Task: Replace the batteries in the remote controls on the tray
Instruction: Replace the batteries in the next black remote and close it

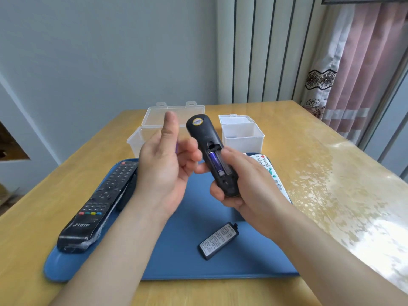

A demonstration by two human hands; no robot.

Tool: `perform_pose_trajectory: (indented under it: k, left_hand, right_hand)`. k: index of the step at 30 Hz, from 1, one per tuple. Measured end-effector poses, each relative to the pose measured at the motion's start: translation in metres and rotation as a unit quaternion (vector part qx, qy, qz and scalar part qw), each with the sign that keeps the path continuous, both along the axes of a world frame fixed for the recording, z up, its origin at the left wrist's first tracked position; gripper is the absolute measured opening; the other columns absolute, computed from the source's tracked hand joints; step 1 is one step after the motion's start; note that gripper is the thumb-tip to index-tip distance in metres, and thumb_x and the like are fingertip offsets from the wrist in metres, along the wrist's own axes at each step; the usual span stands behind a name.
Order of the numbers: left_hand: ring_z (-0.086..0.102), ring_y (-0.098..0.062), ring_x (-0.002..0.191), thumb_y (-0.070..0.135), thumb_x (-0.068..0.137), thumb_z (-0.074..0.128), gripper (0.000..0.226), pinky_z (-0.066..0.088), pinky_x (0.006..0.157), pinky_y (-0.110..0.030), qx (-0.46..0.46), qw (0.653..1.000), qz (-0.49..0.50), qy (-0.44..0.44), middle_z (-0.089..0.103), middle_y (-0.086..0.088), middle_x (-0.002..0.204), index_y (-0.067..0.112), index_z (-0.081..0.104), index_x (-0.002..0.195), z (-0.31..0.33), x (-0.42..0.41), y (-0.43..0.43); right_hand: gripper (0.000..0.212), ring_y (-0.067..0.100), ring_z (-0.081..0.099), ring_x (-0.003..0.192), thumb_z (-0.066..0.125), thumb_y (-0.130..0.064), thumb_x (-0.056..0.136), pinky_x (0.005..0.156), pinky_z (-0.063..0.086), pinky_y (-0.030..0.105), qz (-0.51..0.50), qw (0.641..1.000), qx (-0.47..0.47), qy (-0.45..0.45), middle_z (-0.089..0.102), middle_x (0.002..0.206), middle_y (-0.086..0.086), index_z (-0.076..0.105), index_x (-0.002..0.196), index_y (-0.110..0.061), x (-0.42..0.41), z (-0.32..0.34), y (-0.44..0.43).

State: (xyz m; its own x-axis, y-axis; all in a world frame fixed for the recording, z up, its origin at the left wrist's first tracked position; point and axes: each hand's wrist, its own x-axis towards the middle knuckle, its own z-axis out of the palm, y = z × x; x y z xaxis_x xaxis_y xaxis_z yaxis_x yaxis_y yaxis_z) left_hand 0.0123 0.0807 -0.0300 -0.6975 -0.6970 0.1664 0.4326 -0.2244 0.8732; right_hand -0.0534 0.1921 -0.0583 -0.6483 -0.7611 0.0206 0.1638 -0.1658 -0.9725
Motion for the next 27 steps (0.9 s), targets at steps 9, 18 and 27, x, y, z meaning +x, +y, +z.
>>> perform_pose_trajectory:
  k: [9,18,27]
  left_hand:
    - [0.033,-0.010,0.053,0.022,0.097,0.049,0.017,0.022,0.038,-0.015,-0.176,0.960,-0.071,-0.206,0.051,0.007,0.064,0.020,0.065,0.092,-0.009,0.000,-0.007]
    - [0.049,0.001,0.046,0.008,0.095,0.056,0.017,0.035,0.045,-0.007,-0.289,0.945,-0.069,-0.135,0.059,0.015,0.054,0.018,0.069,0.096,-0.012,-0.001,0.002]
    - [0.063,-0.013,0.064,0.011,0.089,0.066,0.017,0.053,0.070,-0.023,-0.352,0.928,-0.051,-0.112,0.072,-0.014,0.078,0.023,0.073,0.099,-0.016,-0.001,0.001]
  right_hand:
    - [0.030,0.018,0.066,0.077,0.043,-0.009,0.103,0.053,0.037,0.026,-0.017,0.997,-0.009,0.080,0.074,0.100,0.001,0.056,0.126,-0.024,-0.006,0.002,0.005]
    - [0.023,0.020,0.068,0.083,0.048,-0.026,0.097,0.071,0.051,0.036,-0.032,0.998,0.055,-0.008,0.072,0.086,0.011,0.070,0.100,-0.018,-0.010,0.006,0.006]
    - [0.034,0.021,0.064,0.076,0.050,-0.019,0.090,0.068,0.054,0.037,-0.036,0.992,0.000,-0.123,0.065,0.072,0.009,0.073,0.065,-0.018,-0.011,0.008,0.005]
